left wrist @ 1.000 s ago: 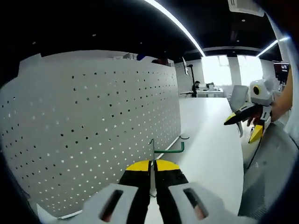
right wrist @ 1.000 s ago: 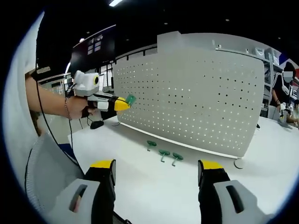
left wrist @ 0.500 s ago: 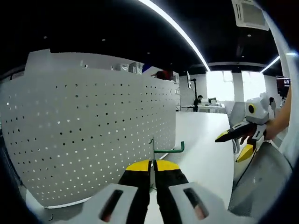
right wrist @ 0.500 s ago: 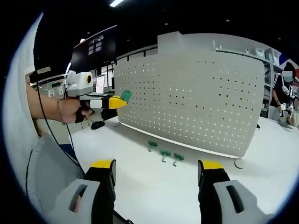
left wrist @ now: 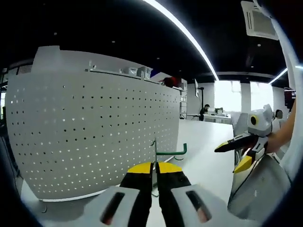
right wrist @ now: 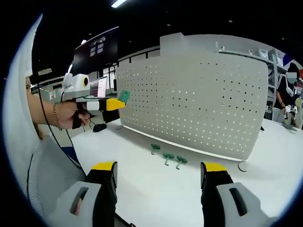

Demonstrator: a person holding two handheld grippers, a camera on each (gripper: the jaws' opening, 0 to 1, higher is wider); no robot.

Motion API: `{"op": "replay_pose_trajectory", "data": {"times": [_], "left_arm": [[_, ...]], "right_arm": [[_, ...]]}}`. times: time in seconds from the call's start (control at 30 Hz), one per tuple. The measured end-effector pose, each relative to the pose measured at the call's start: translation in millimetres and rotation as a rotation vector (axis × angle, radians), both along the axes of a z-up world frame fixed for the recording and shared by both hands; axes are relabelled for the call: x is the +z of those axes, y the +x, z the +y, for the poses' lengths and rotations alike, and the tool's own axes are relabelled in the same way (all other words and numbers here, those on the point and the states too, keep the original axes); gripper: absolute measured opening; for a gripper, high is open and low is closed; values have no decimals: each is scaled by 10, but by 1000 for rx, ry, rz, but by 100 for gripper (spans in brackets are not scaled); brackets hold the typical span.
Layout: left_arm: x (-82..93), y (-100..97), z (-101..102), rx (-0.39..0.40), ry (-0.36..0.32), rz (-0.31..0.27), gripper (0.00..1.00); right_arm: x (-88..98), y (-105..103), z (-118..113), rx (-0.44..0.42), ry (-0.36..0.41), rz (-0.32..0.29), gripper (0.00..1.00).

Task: Insert the hook assembly into the mounting plate slot until the hook locks in place.

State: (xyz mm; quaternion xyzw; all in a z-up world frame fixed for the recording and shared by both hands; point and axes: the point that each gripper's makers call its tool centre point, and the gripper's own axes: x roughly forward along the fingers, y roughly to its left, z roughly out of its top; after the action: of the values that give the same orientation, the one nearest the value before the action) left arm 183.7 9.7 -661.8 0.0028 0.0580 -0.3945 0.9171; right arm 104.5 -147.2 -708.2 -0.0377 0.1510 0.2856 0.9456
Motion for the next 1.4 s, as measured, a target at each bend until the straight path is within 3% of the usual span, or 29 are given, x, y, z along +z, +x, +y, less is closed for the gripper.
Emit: {"op": "replay_pose_trajectory", "data": {"times": [0.2,0.33,0.8,1.4], "left_arm": [[-14,-1,37,10,4,-2,2],[-37,-12,46,13,8,3,2],[-17,-36,-11,10,1,2,2],[31,-94,-272,-35,-18,6,2]], "right_arm": [[373,2,79,21,173,-117,70],[449,-37,144,50,195,-140,71],[542,46,296,81,249,-138,64],[630,233,552,94,331,-144,59]]}}
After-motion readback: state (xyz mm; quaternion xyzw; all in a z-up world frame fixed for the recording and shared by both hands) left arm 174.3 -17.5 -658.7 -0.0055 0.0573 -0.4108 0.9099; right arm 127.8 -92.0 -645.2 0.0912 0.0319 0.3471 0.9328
